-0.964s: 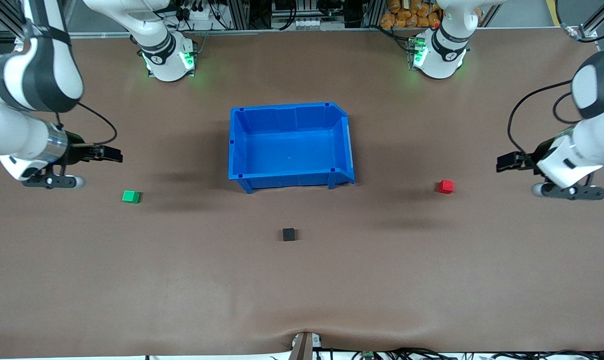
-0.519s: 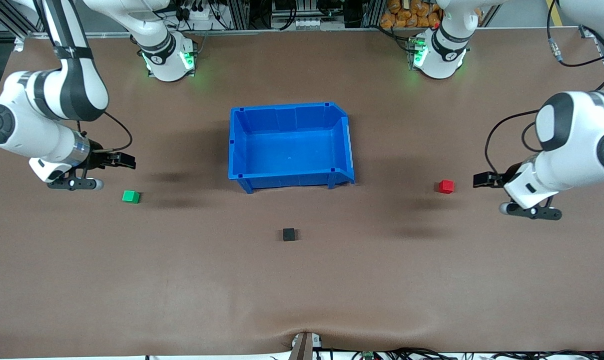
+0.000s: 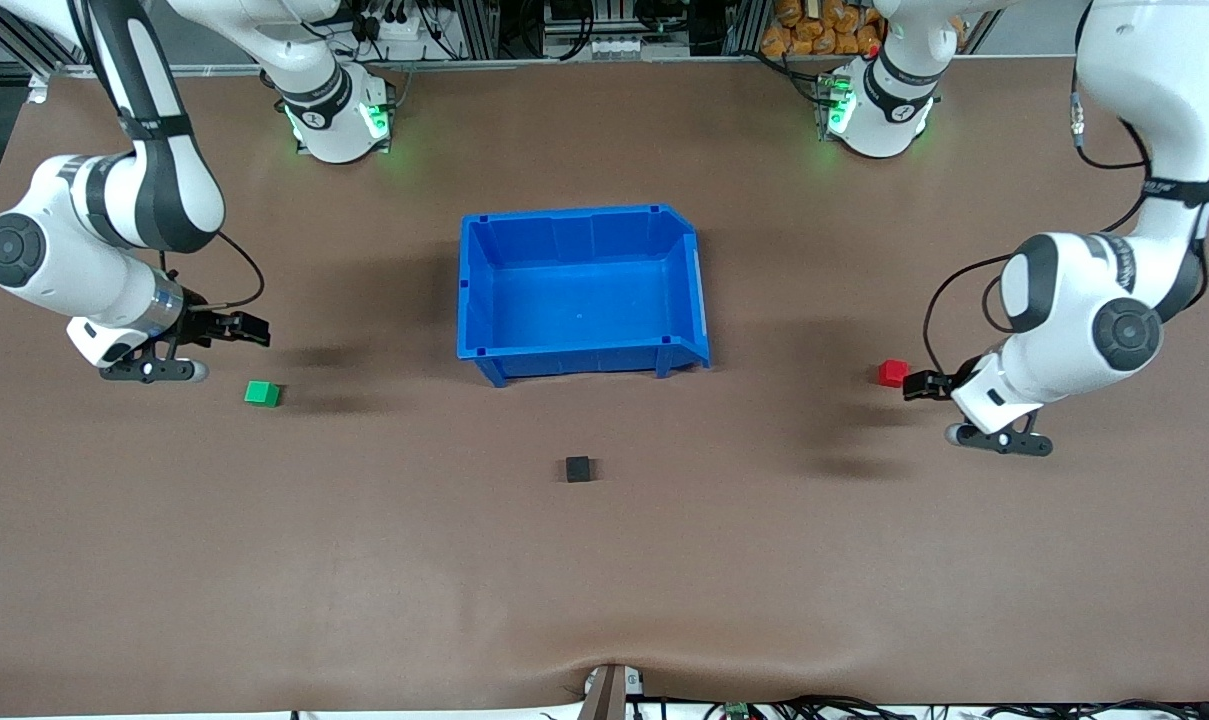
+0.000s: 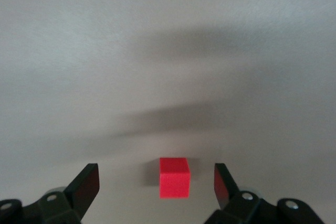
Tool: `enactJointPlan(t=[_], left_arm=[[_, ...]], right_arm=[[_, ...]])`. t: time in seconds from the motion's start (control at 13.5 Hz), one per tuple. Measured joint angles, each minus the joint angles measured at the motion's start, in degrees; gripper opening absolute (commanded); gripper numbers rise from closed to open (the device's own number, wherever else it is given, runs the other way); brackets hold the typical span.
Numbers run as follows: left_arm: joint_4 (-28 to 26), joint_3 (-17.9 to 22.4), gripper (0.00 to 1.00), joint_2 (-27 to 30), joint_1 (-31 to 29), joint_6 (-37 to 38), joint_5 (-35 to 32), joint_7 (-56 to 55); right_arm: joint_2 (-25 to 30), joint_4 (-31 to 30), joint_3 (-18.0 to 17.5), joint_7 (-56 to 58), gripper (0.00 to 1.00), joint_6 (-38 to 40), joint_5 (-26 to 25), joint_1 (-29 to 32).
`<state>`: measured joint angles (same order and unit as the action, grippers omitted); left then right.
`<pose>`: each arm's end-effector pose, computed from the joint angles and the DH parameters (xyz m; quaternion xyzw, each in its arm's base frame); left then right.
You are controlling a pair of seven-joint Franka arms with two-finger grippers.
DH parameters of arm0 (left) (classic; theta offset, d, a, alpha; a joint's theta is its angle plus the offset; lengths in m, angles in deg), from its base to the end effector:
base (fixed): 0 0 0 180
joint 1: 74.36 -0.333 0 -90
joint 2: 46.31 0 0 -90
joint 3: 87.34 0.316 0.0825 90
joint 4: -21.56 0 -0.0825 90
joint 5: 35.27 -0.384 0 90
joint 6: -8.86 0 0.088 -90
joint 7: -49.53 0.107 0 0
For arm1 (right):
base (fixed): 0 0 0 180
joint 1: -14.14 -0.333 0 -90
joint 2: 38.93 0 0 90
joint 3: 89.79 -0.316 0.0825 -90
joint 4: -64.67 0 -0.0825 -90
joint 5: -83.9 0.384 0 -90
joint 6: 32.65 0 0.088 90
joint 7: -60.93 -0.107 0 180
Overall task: Attach green and red cubes to black cube
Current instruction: 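Grasp the green cube with the right gripper while the left gripper grasps the red cube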
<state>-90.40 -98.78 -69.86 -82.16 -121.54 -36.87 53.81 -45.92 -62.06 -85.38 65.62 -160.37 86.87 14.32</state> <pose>0.6076 -0.0336 0.2638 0.9962 -0.0719 -0.0401 0.0299 0.5297 -0.0408 0.3154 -0.9984 0.0160 0.0507 0.0191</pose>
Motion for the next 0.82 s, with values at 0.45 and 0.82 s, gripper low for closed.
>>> enactJointPlan(t=[0.45, 0.82], left_arm=[[-0.1, 0.0, 0.8, -4.5, 1.0, -1.1, 0.0, -1.1], [-1.9, 0.0, 0.79, -4.7, 1.0, -1.1, 0.0, -1.1]], right_arm=[[-7.8, 2.1, 0.0, 0.3, 1.0, -5.0, 0.0, 2.0], [-11.0, 2.4, 0.0, 0.3, 1.0, -9.5, 0.0, 2.0]])
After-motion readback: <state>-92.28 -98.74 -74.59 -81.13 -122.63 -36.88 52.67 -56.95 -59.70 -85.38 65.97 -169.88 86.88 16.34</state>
